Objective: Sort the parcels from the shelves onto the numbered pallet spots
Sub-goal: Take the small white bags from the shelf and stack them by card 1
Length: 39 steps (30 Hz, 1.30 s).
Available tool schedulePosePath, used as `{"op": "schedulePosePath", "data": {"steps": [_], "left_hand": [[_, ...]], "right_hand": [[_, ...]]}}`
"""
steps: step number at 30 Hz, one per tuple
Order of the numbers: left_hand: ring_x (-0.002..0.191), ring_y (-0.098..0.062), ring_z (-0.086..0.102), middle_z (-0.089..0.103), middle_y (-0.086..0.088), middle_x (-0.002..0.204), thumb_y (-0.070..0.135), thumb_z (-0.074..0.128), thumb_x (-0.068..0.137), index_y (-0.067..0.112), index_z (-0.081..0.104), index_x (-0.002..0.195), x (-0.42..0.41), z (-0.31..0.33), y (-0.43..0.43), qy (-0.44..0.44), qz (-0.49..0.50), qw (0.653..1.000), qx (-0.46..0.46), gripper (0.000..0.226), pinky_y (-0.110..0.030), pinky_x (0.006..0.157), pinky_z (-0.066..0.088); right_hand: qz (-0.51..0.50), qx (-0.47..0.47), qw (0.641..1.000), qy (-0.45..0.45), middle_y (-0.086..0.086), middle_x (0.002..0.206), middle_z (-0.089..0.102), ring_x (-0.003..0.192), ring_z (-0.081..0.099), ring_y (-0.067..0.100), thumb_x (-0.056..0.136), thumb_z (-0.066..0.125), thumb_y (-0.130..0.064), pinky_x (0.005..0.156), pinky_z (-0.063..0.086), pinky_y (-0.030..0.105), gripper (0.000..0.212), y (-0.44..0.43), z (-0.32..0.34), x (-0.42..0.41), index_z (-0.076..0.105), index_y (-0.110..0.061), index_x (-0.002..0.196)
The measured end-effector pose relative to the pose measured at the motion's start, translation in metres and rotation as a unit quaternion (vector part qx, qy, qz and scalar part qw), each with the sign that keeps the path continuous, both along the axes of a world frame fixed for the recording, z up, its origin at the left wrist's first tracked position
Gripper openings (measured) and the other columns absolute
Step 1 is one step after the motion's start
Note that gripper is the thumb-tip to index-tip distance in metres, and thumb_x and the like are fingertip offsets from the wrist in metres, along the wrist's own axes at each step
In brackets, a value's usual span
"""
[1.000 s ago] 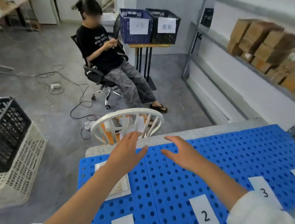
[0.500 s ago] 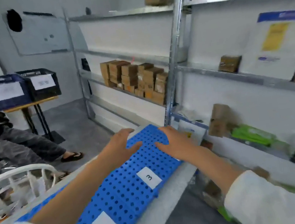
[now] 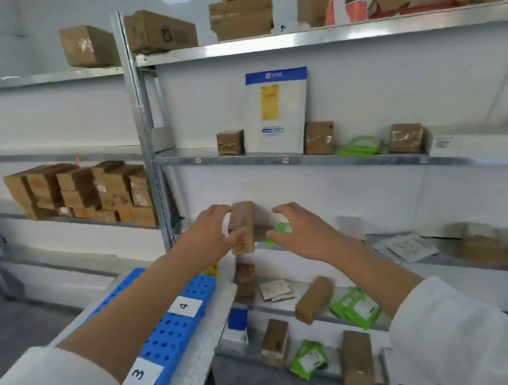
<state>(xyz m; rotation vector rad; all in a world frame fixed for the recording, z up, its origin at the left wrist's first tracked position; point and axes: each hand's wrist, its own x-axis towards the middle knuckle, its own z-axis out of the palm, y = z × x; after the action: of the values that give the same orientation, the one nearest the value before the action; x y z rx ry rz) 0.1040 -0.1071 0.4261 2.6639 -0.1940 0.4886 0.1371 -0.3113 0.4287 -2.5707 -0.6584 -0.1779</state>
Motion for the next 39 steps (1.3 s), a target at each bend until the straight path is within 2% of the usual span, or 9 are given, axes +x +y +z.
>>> {"op": "schedulePosePath", "data": {"steps": [2,5,9,12,18,23,34,39], "left_hand": [[0.129,-0.020,0.042,0.046,-0.002,0.140,0.043,0.058,0.092,0.015,0.043,0.139,0.018,0.004,-0.028,0.000,-0.028,1.000,-0.002,0.057,-0.030,0.105,0.034],[0.124,-0.023,0.047,0.049,-0.003,0.138,0.054,0.057,0.088,0.016,0.043,0.138,0.046,0.003,-0.069,-0.005,-0.064,0.998,0.007,0.063,-0.036,0.105,0.038],[0.125,-0.019,0.047,0.051,-0.001,0.136,0.048,0.054,0.093,0.017,0.042,0.140,0.083,-0.003,-0.118,-0.021,-0.116,0.993,0.019,0.057,-0.023,0.095,0.034],[0.131,-0.016,0.041,0.045,-0.002,0.142,0.046,0.054,0.093,0.013,0.041,0.140,0.119,-0.008,-0.143,-0.002,-0.170,0.985,-0.012,0.059,-0.029,0.107,0.034],[0.131,-0.015,0.041,0.046,0.001,0.142,0.050,0.054,0.092,0.016,0.043,0.139,0.200,-0.009,-0.170,-0.008,-0.207,0.978,-0.024,0.059,-0.035,0.108,0.036],[0.131,-0.014,0.041,0.046,0.002,0.142,0.048,0.055,0.092,0.016,0.043,0.138,0.262,-0.020,-0.164,0.003,-0.214,0.976,-0.041,0.058,-0.029,0.107,0.033],[0.132,-0.016,0.041,0.042,-0.002,0.145,0.048,0.054,0.093,0.014,0.039,0.142,0.366,-0.069,-0.109,0.083,-0.169,0.982,0.007,0.061,-0.031,0.108,0.035],[0.132,-0.016,0.040,0.039,0.000,0.147,0.047,0.056,0.092,0.017,0.035,0.144,0.411,-0.086,-0.092,0.105,-0.130,0.986,-0.023,0.063,-0.031,0.106,0.037]], "right_hand": [[-0.026,0.006,1.000,-0.005,0.004,0.147,0.040,0.133,0.042,0.022,0.094,0.055,-0.042,0.108,0.036,0.035,0.060,-0.027,0.003,0.004,0.037,-0.015,0.145],[-0.072,0.005,0.997,-0.011,0.004,0.148,0.039,0.135,0.039,0.020,0.095,0.055,-0.041,0.110,0.033,0.034,0.061,-0.065,0.002,0.014,0.036,-0.014,0.146],[-0.132,0.004,0.991,-0.007,0.003,0.147,0.039,0.133,0.041,0.020,0.095,0.055,-0.043,0.109,0.035,0.036,0.061,-0.109,-0.001,0.033,0.037,-0.015,0.146],[-0.166,0.006,0.986,0.004,0.002,0.148,0.038,0.134,0.039,0.019,0.095,0.054,-0.043,0.110,0.033,0.035,0.060,-0.136,-0.005,0.053,0.036,-0.016,0.146],[-0.213,0.010,0.977,0.011,0.002,0.148,0.038,0.135,0.038,0.018,0.095,0.053,-0.044,0.111,0.032,0.033,0.061,-0.164,-0.005,0.110,0.035,-0.016,0.147],[-0.210,0.009,0.977,0.029,0.001,0.148,0.038,0.135,0.037,0.017,0.095,0.052,-0.044,0.112,0.031,0.035,0.061,-0.155,-0.016,0.168,0.034,-0.017,0.147],[-0.167,0.009,0.980,0.108,0.003,0.149,0.038,0.136,0.036,0.018,0.093,0.056,-0.044,0.111,0.032,0.032,0.066,-0.106,-0.071,0.291,0.032,-0.015,0.148],[-0.124,0.026,0.983,0.131,0.001,0.151,0.036,0.137,0.036,0.017,0.090,0.061,-0.044,0.111,0.033,0.033,0.071,-0.081,-0.086,0.353,0.030,-0.017,0.148]]}}
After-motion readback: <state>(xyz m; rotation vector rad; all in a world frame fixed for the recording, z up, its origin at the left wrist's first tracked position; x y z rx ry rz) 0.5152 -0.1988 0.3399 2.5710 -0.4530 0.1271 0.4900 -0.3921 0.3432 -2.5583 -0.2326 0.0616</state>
